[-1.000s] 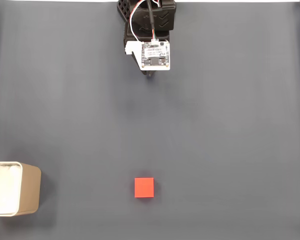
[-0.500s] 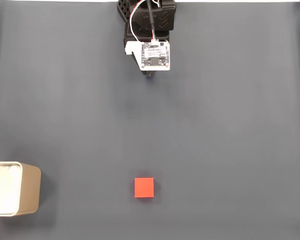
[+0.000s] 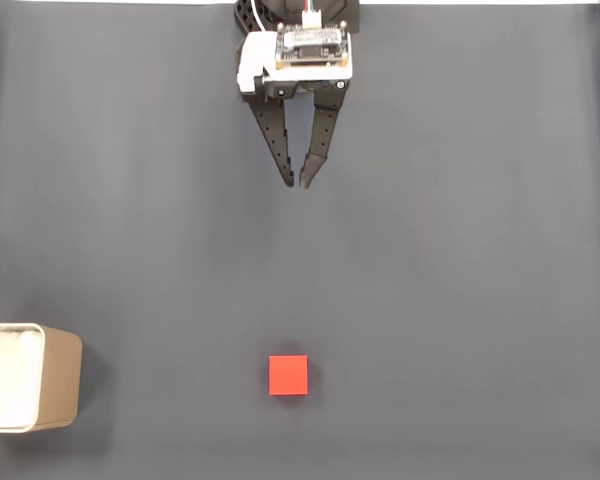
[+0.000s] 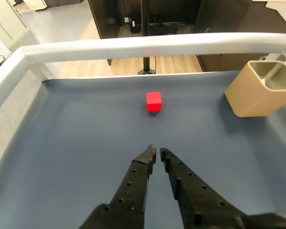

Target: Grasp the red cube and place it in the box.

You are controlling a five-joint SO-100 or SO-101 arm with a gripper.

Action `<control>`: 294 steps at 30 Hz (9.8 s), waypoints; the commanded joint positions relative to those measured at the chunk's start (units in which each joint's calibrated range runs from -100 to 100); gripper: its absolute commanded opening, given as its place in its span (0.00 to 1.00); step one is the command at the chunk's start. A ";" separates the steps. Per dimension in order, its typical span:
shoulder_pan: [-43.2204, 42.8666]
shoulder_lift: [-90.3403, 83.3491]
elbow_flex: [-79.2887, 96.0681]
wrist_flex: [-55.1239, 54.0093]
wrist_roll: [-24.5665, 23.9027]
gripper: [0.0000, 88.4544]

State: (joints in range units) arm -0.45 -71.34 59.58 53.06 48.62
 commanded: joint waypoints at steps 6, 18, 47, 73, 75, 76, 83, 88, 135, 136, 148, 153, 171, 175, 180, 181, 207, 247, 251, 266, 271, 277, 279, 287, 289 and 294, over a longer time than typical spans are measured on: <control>0.23 11.90 -15.70 2.51 0.44 0.01; 1.08 21.34 -25.10 6.20 0.93 0.01; 1.37 37.89 -39.42 10.79 1.42 0.02; 3.36 51.84 -46.81 4.64 0.98 0.18; 3.64 52.45 -46.81 3.90 1.03 0.20; 3.71 52.71 -46.81 3.66 1.07 0.21; 4.49 55.22 -46.81 1.04 1.47 0.26; 4.56 59.04 -49.00 -0.60 1.81 0.31; 4.64 77.58 -58.40 -9.37 2.98 0.38; 4.64 77.93 -58.76 -9.37 2.98 0.38; 4.78 81.48 -61.41 -9.62 2.83 0.38; 4.92 82.78 -62.23 -10.19 2.83 0.39; 5.20 86.42 -62.50 -12.82 3.13 0.39; 5.20 87.11 -62.78 -13.31 3.17 0.39; 5.06 88.15 -62.96 -14.05 3.37 0.39; 5.06 88.41 -63.05 -14.05 3.37 0.39; 4.56 91.97 -63.69 -15.52 3.86 0.34; 4.92 82.87 -63.32 -9.95 3.17 0.07; 5.27 79.75 -63.69 -8.23 2.69 0.07; 9.32 71.00 -64.97 -3.55 2.39 0.07; 11.38 70.39 -68.07 -1.67 1.81 0.07; 14.01 70.13 -71.45 -0.60 1.66 0.07; 14.86 70.13 -72.18 -0.52 1.66 0.07; 17.99 71.60 -75.82 -0.52 1.86 0.07; 18.77 72.47 -77.28 -0.52 1.90 0.07; 20.54 74.81 -80.84 -0.52 1.95 0.07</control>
State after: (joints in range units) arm 18.62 3.69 -17.18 52.43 50.67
